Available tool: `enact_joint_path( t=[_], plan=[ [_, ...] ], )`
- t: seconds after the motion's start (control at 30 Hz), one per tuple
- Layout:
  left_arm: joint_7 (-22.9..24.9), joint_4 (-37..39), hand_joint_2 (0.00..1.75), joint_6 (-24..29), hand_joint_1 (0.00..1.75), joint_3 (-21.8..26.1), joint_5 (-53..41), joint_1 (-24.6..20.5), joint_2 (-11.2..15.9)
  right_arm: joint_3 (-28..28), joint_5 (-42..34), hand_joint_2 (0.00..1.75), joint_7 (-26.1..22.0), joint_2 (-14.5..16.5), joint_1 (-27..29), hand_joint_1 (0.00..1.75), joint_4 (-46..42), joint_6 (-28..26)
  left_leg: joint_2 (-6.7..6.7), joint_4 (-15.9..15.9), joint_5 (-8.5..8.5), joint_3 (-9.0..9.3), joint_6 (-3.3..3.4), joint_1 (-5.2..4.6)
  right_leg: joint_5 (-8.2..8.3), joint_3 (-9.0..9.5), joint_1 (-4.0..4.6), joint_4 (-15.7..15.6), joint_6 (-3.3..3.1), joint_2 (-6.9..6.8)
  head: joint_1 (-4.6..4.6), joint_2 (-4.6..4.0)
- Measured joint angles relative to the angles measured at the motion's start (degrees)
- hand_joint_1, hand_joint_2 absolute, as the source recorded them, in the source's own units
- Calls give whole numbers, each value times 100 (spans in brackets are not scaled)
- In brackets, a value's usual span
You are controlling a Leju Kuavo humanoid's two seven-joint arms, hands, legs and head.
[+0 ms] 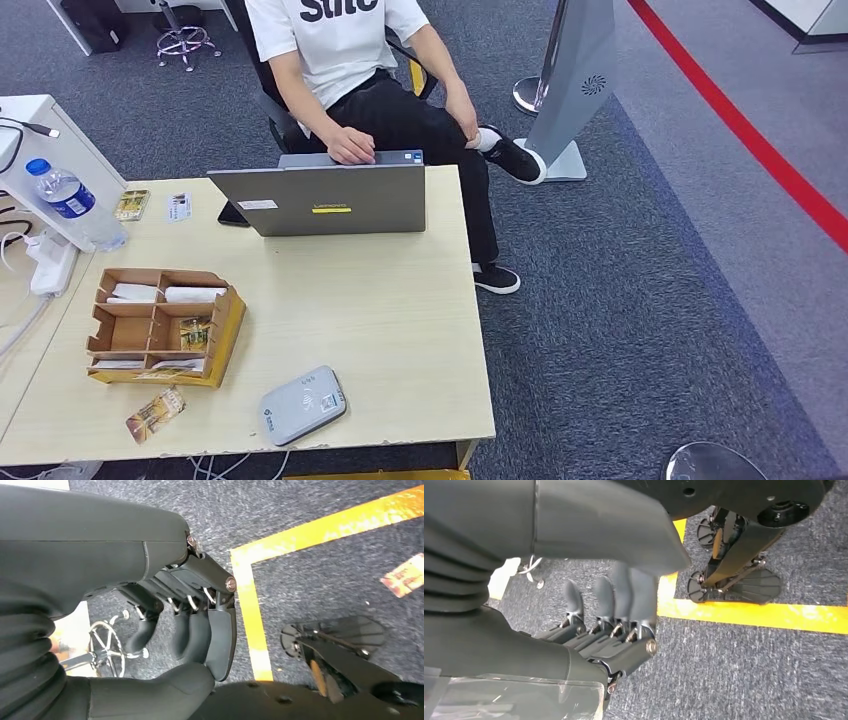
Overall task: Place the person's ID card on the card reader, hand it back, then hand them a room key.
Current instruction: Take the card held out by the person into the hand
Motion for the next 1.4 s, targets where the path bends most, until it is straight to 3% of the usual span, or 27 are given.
enact_joint_path(
  t=[0.17,0.3,0.37,0.5,0.67,0.97,1.4],
  plan=[
    [0,5,175,0,175,29,-13,20,17,-117,10,0,0,1,20,175,-43,7,0,-1,0,-1,0,0,0,2,0,0,0,0,-1,0],
    [0,6,175,0,162,39,-13,28,17,-173,10,175,0,1,25,2,-63,8,0,0,0,-1,0,0,0,2,0,0,0,0,0,0],
    [0,7,175,0,162,41,-13,29,17,-190,10,175,0,1,26,2,-67,8,0,0,0,-1,0,0,0,2,0,0,0,0,1,0],
    [0,8,175,0,0,44,-12,28,16,-195,8,175,0,1,25,0,-69,8,0,0,0,1,0,0,0,2,0,0,0,1,-1,0],
    [2,8,175,19,0,33,183,-70,-33,63,-269,175,16,43,-6,0,-63,3,0,0,1,3,-1,0,0,1,0,0,0,1,1,0],
    [25,21,175,359,0,-373,716,-456,-162,1112,-1368,175,-7,123,-195,0,39,-148,-2,0,4,3,-1,0,2,7,0,1,-1,0,-1,0],
    [-930,148,175,361,0,-1061,1209,-854,156,2494,-3110,175,-1063,-1,-569,0,307,-144,-1,1,6,6,-2,1,3,5,1,1,-1,2,1,1]
  ],
)
